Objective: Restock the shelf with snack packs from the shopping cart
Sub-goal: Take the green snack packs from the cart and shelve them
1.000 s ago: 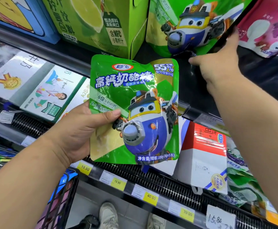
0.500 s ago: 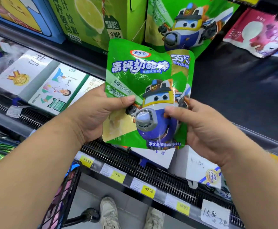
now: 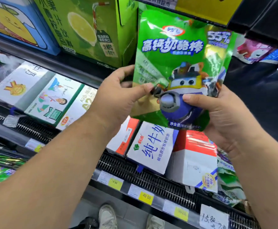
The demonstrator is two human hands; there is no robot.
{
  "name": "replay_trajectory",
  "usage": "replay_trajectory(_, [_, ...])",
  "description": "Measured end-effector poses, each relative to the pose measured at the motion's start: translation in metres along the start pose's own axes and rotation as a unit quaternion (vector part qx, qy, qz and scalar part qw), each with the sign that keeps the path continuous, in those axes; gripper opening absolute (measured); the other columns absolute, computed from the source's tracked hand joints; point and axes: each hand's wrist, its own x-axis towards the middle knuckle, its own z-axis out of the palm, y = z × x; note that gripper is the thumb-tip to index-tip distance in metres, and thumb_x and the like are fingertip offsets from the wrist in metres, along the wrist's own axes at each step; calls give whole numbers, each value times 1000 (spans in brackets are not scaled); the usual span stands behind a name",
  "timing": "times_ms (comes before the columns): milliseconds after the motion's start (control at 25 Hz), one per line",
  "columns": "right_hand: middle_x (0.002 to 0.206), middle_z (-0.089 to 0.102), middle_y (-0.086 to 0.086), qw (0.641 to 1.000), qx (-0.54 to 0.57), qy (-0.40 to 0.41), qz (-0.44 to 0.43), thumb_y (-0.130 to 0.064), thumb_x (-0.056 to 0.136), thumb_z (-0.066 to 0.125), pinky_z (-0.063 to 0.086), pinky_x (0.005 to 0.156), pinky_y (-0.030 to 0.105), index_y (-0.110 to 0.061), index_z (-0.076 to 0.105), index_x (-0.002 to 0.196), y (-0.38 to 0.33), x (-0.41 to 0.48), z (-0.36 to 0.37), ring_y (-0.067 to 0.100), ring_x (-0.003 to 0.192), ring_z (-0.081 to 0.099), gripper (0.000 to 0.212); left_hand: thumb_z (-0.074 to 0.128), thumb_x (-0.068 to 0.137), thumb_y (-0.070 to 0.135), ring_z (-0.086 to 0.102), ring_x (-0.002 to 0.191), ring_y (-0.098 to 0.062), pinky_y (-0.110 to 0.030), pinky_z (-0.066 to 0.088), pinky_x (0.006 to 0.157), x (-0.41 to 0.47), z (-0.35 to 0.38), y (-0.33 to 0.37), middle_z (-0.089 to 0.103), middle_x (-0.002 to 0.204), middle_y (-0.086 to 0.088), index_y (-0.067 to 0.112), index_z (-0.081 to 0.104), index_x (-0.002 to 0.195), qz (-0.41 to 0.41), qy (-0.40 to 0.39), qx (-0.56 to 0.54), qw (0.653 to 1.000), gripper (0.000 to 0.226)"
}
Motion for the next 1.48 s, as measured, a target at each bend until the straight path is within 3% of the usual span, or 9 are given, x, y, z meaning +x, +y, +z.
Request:
replay_trajectory(160, [110, 71, 21, 995, -33, 32, -84, 13, 73, 68, 58, 83, 54, -1, 59, 122, -5, 16, 0, 39, 100, 70, 51, 81, 73, 9, 69, 97, -16, -38, 59, 84, 5, 9, 9, 70, 112, -11, 23, 33, 149, 86, 2, 102, 991, 90])
replay_trajectory(240, [108, 73, 17, 987, -73, 38, -137, 13, 73, 70, 58, 87, 50, -2, 60, 118, -9, 25, 6, 34, 99, 71, 49, 83, 71, 14, 66, 101, -2, -30, 56, 92, 6, 12, 12, 62, 128, 1, 32, 22, 153, 119, -8, 163, 979, 104])
replay_trajectory(320, [106, 74, 12, 978, -117, 43, -167, 10, 74, 72, 59, 86, 43, -5, 59, 116, -10, 31, 11, 28, 98, 72, 47, 82, 75, 8, 60, 107, 10, -21, 53, 94, 9, 16, 13, 50, 141, 6, 33, 15, 155, 129, -4, 169, 977, 107])
replay_trajectory(440, [113, 71, 5, 962, -182, 62, -193, 2, 76, 75, 57, 88, 32, -13, 56, 120, -2, 36, 14, 16, 102, 70, 50, 81, 71, 15, 46, 135, -7, -34, 44, 109, 22, 17, 7, 39, 153, 4, 38, 12, 155, 172, 32, 213, 961, 111])
replay_trajectory(640, [127, 57, 0, 898, -384, 166, -139, -33, 73, 83, 44, 101, 26, -26, 48, 127, 13, 29, 4, 12, 117, 55, 65, 82, 73, 11, 35, 126, 4, -7, 29, 102, 14, 25, -10, 33, 149, 3, 31, 21, 154, 180, 82, 283, 938, 104])
replay_trajectory(760, [123, 58, -1, 897, -360, 200, -159, -38, 66, 86, 47, 99, 30, -23, 50, 126, 21, 26, 3, 14, 117, 56, 72, 85, 71, 17, 45, 122, -17, -25, 35, 110, 11, 30, -16, 30, 134, -1, 30, 30, 151, 182, 135, 317, 921, 97])
replay_trajectory(920, [113, 66, -5, 920, -282, 214, -171, -38, 63, 81, 56, 88, 43, -32, 53, 113, 27, 37, 7, 16, 106, 66, 58, 82, 75, 16, 61, 96, -20, -36, 50, 95, 17, 35, -12, 43, 119, 1, 32, 31, 149, 155, 120, 294, 936, 91])
replay_trajectory(1200, [118, 64, -6, 910, -310, 213, -176, -39, 69, 78, 54, 93, 40, -32, 50, 116, 22, 64, 9, 12, 108, 63, 55, 80, 78, 21, 57, 115, -26, -44, 49, 99, 42, 44, -9, 46, 134, -6, 33, 20, 153, 135, 102, 269, 948, 97])
replay_trajectory(1480, [99, 64, -23, 923, -280, 210, -158, -49, 77, 72, 56, 90, 43, -45, 47, 93, 9, 89, 13, 10, 100, 67, 30, 79, 82, 25, 54, 122, -23, -42, 49, 101, 62, 48, 2, 35, 148, -6, 30, 4, 157, 116, 64, 306, 943, 107])
